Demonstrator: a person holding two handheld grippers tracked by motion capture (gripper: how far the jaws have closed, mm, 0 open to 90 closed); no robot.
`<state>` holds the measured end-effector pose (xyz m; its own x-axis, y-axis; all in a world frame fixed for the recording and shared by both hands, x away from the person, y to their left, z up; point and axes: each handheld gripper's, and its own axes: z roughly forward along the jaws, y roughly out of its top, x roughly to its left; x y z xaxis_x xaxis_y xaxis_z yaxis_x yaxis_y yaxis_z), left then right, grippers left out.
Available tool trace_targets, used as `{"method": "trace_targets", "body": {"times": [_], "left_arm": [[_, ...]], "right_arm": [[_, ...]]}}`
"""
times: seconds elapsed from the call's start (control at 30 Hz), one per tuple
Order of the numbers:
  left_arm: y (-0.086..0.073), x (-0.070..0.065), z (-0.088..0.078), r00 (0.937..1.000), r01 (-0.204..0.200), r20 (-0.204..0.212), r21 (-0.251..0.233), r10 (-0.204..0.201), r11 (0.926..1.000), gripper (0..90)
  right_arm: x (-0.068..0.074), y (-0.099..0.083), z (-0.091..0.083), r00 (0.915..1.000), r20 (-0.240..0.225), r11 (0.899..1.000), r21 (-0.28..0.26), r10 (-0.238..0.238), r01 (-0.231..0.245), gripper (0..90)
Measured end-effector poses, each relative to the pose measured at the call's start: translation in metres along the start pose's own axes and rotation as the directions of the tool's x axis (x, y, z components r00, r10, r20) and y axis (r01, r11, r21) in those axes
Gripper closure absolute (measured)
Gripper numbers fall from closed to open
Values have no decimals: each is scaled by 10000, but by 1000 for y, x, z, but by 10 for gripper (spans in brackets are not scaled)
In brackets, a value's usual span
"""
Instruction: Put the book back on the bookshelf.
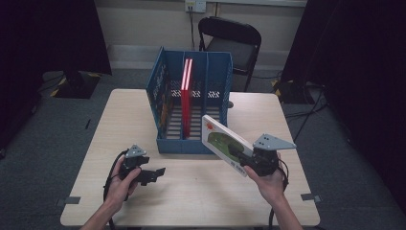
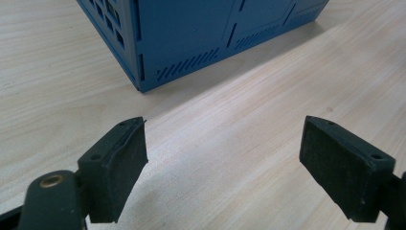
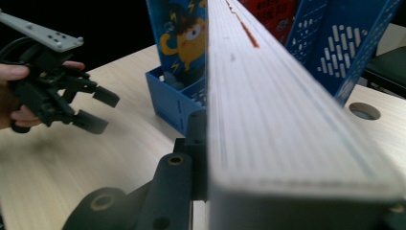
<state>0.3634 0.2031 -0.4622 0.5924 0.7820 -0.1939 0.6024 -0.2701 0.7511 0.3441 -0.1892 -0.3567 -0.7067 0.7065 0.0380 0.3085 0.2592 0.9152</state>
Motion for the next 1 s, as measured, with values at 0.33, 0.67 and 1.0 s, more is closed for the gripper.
{"method": "trace_targets", "body": {"times": [0.33, 0.67, 1.0], "left_arm": [[0, 1, -1, 10000, -9, -27, -48, 9, 10000, 164], [0, 1, -1, 10000, -42, -55, -1, 42, 10000, 164], [0, 1, -1, 10000, -29, -26, -32, 29, 10000, 166]], "right_arm": [[-14, 10, 16, 9951, 919, 9992, 73, 375, -384, 761], [-21, 20, 27, 9852, 1609, 9983, -101, 587, -578, 761], [-26, 32, 50, 9643, 2531, 9967, 7, 778, -806, 761]]}}
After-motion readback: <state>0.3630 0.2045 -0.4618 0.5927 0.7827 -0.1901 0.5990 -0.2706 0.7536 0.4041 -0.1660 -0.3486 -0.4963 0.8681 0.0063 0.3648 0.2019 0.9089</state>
